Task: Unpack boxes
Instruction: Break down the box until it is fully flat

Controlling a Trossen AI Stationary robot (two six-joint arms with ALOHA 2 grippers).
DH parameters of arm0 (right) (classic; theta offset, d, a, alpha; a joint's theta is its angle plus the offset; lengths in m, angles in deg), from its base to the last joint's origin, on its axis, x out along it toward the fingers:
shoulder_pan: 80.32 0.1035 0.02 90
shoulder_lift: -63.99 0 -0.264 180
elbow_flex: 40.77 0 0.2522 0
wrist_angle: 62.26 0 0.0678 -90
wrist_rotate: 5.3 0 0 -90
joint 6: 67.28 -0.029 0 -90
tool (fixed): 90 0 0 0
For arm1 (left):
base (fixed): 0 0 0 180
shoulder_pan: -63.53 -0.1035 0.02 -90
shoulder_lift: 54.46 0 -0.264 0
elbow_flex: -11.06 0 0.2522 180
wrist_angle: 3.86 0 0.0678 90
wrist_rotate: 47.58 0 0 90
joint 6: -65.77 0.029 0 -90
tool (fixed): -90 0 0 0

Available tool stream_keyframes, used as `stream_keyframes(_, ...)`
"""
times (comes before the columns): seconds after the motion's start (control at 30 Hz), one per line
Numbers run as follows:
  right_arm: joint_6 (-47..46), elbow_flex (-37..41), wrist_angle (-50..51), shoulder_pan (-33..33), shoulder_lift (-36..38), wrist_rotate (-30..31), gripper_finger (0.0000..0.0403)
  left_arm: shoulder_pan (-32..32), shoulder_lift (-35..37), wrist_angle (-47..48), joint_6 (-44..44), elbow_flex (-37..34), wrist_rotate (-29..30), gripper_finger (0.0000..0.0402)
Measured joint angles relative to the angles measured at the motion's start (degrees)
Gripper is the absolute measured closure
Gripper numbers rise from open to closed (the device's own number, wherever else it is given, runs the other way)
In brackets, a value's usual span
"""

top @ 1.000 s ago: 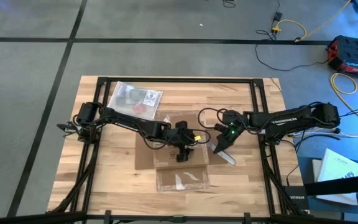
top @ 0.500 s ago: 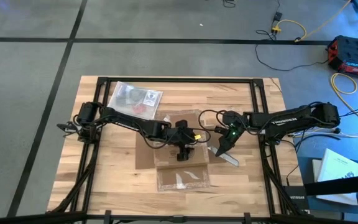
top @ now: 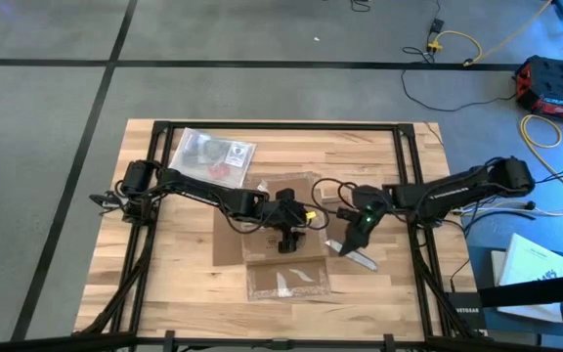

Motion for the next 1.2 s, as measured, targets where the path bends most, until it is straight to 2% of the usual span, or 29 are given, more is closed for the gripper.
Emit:
stream_keyframes(0.27, 0.21, 0.00, -11.37, 4.40, 0.00, 14.62, 0.0345, 1.03, 0.69, 1.99, -5.19, 2.40, 1.36, 0.0163)
stream_keyframes(0.43, 0.97, 0.00, -12.88, 7.10, 0.00, 19.96, 0.0345, 2.38, 0.71, 1.71, -4.54, 6.59, 2.01, 0.0163)
stream_keyframes(0.53, 1.21, 0.00, -12.68, 8.61, 0.00, 22.22, 0.0345, 3.83, 0.72, 5.89, -4.73, 9.03, 7.71, 0.0163)
stream_keyframes(0.63, 1.50, 0.00, -10.22, 9.65, 0.40, 21.36, 0.0345, 4.87, 0.73, 9.94, -1.41, 11.35, 13.08, 0.0163)
stream_keyframes(0.73, 1.20, 0.00, -7.33, 9.99, 1.69, 21.83, 0.0345, 5.47, 0.79, 16.53, 0.89, 14.32, 16.52, 0.0163)
stream_keyframes(0.83, 0.36, 0.00, -5.97, 9.82, 2.76, 25.72, 0.0345, 6.00, 0.78, 24.28, 0.46, 18.27, 17.94, 0.0163)
stream_keyframes(0.93, -0.37, 0.02, -7.42, 9.82, 3.88, 32.84, 0.0345, 7.33, 0.83, 31.69, 0.35, 23.22, 18.01, 0.0163)
stream_keyframes(1.03, -1.64, 0.02, -9.57, 9.82, 5.45, 42.87, 0.0345, 8.73, 0.92, 35.66, -2.97, 27.44, 18.10, 0.0163)
stream_keyframes(1.13, -1.08, 0.02, -12.13, 9.80, 6.56, 52.88, 0.0345, 9.70, 1.19, 36.10, -11.56, 30.08, 19.27, 0.0163)
stream_keyframes(1.2, 0.90, 0.02, -15.82, 9.80, 7.53, 58.84, 0.0345, 10.22, 2.47, 35.52, -21.06, 29.93, 23.68, 0.0163)
